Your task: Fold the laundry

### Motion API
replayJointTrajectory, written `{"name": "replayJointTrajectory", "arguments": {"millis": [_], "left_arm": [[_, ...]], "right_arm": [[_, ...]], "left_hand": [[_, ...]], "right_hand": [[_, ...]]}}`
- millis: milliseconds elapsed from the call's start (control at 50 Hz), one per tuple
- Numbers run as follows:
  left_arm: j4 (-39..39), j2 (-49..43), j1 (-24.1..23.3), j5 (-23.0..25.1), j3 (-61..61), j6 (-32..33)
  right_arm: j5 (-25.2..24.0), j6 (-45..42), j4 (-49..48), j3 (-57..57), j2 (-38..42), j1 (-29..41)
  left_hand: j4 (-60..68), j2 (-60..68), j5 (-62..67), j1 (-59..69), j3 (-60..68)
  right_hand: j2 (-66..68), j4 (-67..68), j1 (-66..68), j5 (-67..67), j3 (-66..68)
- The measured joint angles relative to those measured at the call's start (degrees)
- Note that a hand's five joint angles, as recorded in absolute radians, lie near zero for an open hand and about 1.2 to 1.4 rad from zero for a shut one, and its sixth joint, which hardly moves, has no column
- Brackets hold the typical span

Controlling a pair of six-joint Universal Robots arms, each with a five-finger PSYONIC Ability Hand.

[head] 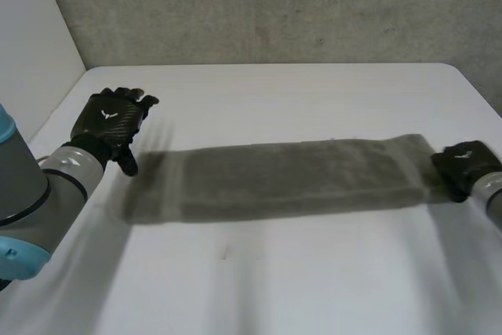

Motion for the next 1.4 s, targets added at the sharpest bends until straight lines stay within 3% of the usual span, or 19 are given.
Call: {"name": "replayJointTrajectory", "arguments": {"millis": [120, 240, 360, 400, 580, 640, 760, 800, 840, 880, 920, 960, 1060, 1220, 1400], "left_arm": [[0.03, 1.64, -0.01, 0.0, -0.46, -0.39], [0.03, 2.19, -0.09, 0.0, -0.55, -1.21], [0.01, 2.28, -0.13, -0.04, -0.72, -1.8], [0.01, 2.49, -0.09, -0.05, -1.02, -1.89], [0.05, 3.48, 0.03, -0.02, -2.04, -1.86], [0.08, 3.54, 0.03, -0.01, -2.36, -1.85], [0.13, 3.45, 0.05, 0.05, -2.8, -1.85], [0.15, 3.41, 0.01, 0.07, -2.89, -1.85], [0.17, 3.38, -0.06, 0.08, -2.97, -1.85], [0.17, 3.35, -0.19, 0.09, -3.03, -1.85], [0.17, 3.33, -0.29, 0.1, -3.05, -1.85], [0.19, 3.32, -0.45, 0.1, -3.05, -1.85], [0.2, 3.29, -0.64, 0.09, -3.05, -1.85], [0.18, 2.94, -0.91, 0.09, -3.11, -1.85], [0.17, 2.81, -0.92, 0.09, -3.56, -1.85]], "right_arm": [[3.83, -8.67, 0.37, -1.0, -2.61, -6.66], [4.62, -6.47, -1.38, -2.11, -6.26, -5.15], [2.36, 2.8, -3.15, -4.29, -10.24, 6.07], [0.38, 5.95, -3.52, -5.27, -10.48, 12.78], [-8.53, 9.16, -7.56, -8.37, -1.39, 40.58], [-9.94, 8.93, -9.04, -9.08, 3.1, 46.07], [-9.86, 8.59, -9.95, -10.47, 8.66, 50.52], [-9.22, 8.69, -9.82, -10.9, 9.26, 50.84], [-6.76, 9.24, -9.21, -11.55, 9.01, 50.77], [-2.41, 10.67, -8.29, -11.87, 7.08, 49.44], [0.21, 11.9, -7.76, -11.89, 5.73, 48.13], [6.36, 16.29, -6.69, -11.86, 2.39, 43.71], [12.38, 26.38, -4.95, -12.05, -1.08, 34.84], [12.12, 36.22, 0.97, -16.46, 3.88, 26.38], [10.7, 38.22, 2.72, -23.3, 12.75, 24.14]], "left_hand": [[0.0, 0.0, 0.0, 0.0, 0.0], [0.0, -0.01, 0.0, 0.0, 0.0], [0.0, -0.02, 0.0, 0.0, 0.0], [0.0, -0.02, 0.0, 0.0, 0.0], [0.0, -0.02, 0.0, 0.0, 0.0], [0.0, -0.03, 0.03, 0.0, 0.0], [0.0, -0.04, 0.02, 0.0, 0.0], [0.0, -0.04, 0.02, 0.0, 0.0], [0.0, -0.03, 0.02, 0.0, 0.0], [0.0, -0.05, 0.02, 0.0, 0.0], [0.0, -0.03, 0.02, 0.0, 0.0], [0.0, -0.05, 0.02, 0.0, 0.0], [0.0, -0.05, 0.02, 0.0, 0.0], [0.0, -0.05, 0.02, 0.0, 0.0], [-0.05, -0.05, 0.02, 0.0, 0.0]], "right_hand": [[0.0, 0.02, 0.0, 0.63, 0.0], [0.0, 0.15, 0.0, 0.78, 0.0], [0.0, 0.21, 0.0, 0.97, 0.0], [0.0, 0.21, 0.0, 0.97, 0.0], [0.05, 0.22, 1.36, 1.6, 0.29], [0.05, 0.22, 1.36, 1.64, 0.29], [-1.62, -1.04, 0.16, 0.56, -0.92], [-14.05, -14.59, -10.58, -11.02, -14.2], [-34.82, -35.18, -28.24, -31.29, -34.71], [-42.75, -43.67, -33.31, -40.75, -43.14], [-42.85, -44.54, -33.4, -41.66, -43.7], [-42.85, -44.65, -33.4, -41.98, -43.71], [-42.85, -44.66, -33.4, -41.98, -43.71], [-42.85, -44.49, -33.39, -41.69, -43.59], [-37.81, -38.42, -29.95, -36.59, -37.96]]}}
